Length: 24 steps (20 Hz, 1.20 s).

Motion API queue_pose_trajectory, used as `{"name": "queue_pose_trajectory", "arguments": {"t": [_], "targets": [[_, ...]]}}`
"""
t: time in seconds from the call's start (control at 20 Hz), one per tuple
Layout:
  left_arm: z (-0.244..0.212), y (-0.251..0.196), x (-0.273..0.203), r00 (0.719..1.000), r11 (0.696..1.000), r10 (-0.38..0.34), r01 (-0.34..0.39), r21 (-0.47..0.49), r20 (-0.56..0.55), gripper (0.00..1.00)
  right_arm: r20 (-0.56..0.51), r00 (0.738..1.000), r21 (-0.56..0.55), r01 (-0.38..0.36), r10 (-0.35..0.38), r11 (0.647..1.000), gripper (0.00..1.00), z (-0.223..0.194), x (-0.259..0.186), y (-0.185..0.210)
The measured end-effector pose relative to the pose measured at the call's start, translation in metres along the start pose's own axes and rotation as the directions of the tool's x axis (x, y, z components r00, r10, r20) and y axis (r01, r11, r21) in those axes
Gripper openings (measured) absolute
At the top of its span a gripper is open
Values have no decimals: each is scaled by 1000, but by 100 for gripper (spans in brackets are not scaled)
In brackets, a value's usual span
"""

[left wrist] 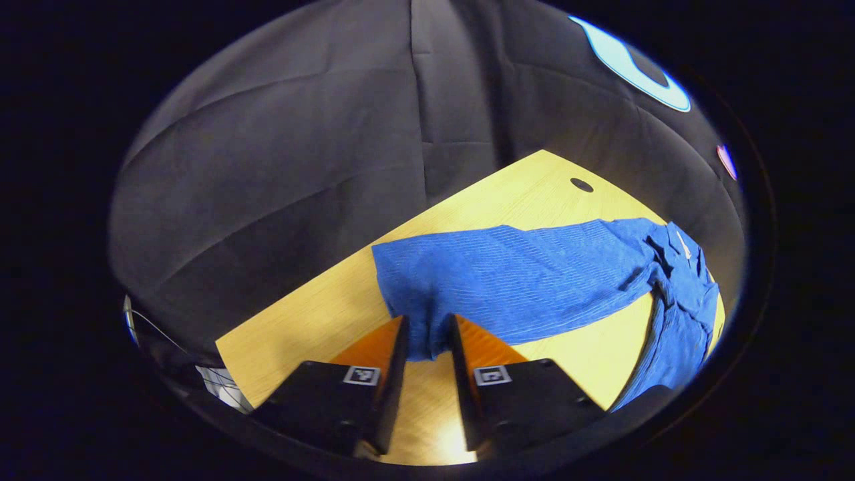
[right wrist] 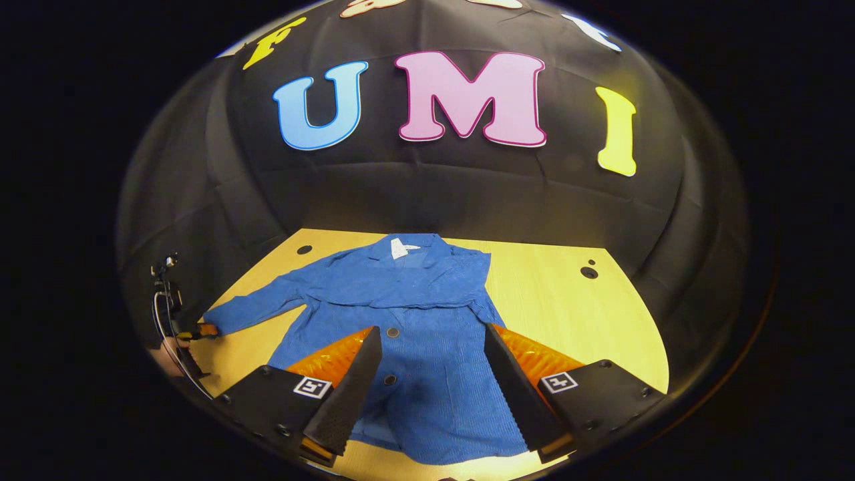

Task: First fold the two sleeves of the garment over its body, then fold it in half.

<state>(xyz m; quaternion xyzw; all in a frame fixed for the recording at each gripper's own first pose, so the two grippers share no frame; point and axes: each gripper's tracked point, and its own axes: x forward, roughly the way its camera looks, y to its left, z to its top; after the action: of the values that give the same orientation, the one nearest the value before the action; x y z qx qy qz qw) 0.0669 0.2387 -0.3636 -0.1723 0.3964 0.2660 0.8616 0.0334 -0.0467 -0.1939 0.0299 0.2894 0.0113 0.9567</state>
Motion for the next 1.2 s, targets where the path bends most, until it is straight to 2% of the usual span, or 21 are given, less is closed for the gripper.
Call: {"name": "queue_pose_trajectory", "arguments": {"t": [0.05, 0.1, 0.15, 0.35, 0.45, 0.6, 0.7, 0.8, 0.9, 1.1, 1.2], "targets": [[1, -1, 0, 1000, 1000, -11, 11, 4, -8, 30, -5, 1000, 1, 2, -2, 1000, 98, -3, -2, -3], [2, -1, -3, 1000, 1000, -21, 21, 1, -9, 30, -10, 1000, 2, 4, -4, 1000, 98, -6, -2, -4], [5, -2, 2, 1000, 1000, -27, 27, -10, -15, 9, -16, 1000, 5, 6, -6, 1000, 98, -9, -3, -7], [12, -7, -1, 997, 996, -73, 71, -50, -37, 1, -46, 999, 38, 9, -7, 999, 98, -22, 2, -12], [29, -13, -9, 996, 992, -83, 84, -94, 7, 0, -50, 999, 46, 16, -13, 999, 98, -24, 5, -18], [49, -42, -27, 991, 988, -124, 128, -82, 53, 0, -57, 998, 56, 33, -30, 998, 98, -27, 12, -32], [65, -73, -42, 980, 981, -176, 182, -64, 89, 0, -65, 997, 77, 45, -40, 996, 98, -29, 17, -41], [84, -122, -64, 958, 966, -252, 257, -20, 134, 0, -74, 996, 101, 57, -49, 993, 98, -31, 19, -51], [99, -183, -85, 925, 941, -339, 333, 63, 171, 0, -83, 995, 111, 72, -63, 991, 98, -34, 23, -63], [112, -316, -118, 828, 853, -512, 462, 242, 228, 0, -94, 991, 140, 109, -96, 984, 98, -40, 23, -90], [98, -378, -132, 796, 807, -574, 510, 298, 192, 0, -103, 989, 157, 122, -106, 980, 98, -45, 22, -104]]}}
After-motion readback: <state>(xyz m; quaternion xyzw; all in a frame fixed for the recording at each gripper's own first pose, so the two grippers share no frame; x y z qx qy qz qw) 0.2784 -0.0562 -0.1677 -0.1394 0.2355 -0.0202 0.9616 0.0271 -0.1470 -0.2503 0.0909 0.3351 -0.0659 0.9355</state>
